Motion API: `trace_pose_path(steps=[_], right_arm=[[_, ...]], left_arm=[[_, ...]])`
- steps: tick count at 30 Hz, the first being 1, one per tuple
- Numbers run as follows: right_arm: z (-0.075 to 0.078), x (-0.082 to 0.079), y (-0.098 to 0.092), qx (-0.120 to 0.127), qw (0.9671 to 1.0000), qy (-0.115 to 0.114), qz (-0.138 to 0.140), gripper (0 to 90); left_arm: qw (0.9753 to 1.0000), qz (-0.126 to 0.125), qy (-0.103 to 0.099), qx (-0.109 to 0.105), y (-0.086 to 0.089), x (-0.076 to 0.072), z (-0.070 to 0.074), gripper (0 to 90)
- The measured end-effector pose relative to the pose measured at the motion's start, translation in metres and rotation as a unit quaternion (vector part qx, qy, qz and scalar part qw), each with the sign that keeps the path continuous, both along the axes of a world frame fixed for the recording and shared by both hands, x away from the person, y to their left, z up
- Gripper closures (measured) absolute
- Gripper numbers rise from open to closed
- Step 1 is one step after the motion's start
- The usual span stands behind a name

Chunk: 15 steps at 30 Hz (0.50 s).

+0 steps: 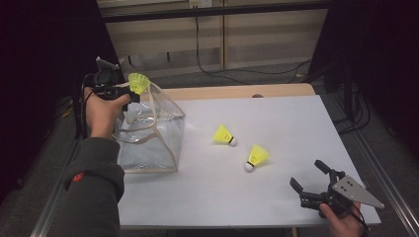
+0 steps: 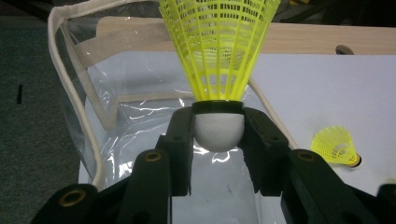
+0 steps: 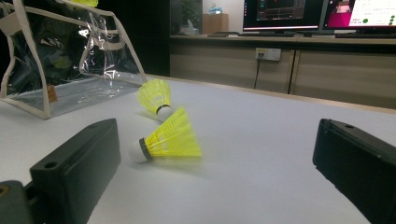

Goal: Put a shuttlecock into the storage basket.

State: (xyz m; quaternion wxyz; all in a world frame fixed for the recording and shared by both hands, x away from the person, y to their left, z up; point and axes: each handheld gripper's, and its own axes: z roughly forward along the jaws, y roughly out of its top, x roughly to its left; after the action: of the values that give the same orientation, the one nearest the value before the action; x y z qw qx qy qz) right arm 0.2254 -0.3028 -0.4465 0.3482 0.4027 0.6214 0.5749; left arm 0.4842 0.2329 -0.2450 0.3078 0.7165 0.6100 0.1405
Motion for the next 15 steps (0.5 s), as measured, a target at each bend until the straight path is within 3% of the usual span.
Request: trace_pose_path(steps=[15], right_arm=[[-0.001,0.0,0.001,0.004,1.0,0.003,0.0,0.8]], left_arm=[[0.9998,0.017,0.002,0.013,0.003,0.008,-0.013,64.7]])
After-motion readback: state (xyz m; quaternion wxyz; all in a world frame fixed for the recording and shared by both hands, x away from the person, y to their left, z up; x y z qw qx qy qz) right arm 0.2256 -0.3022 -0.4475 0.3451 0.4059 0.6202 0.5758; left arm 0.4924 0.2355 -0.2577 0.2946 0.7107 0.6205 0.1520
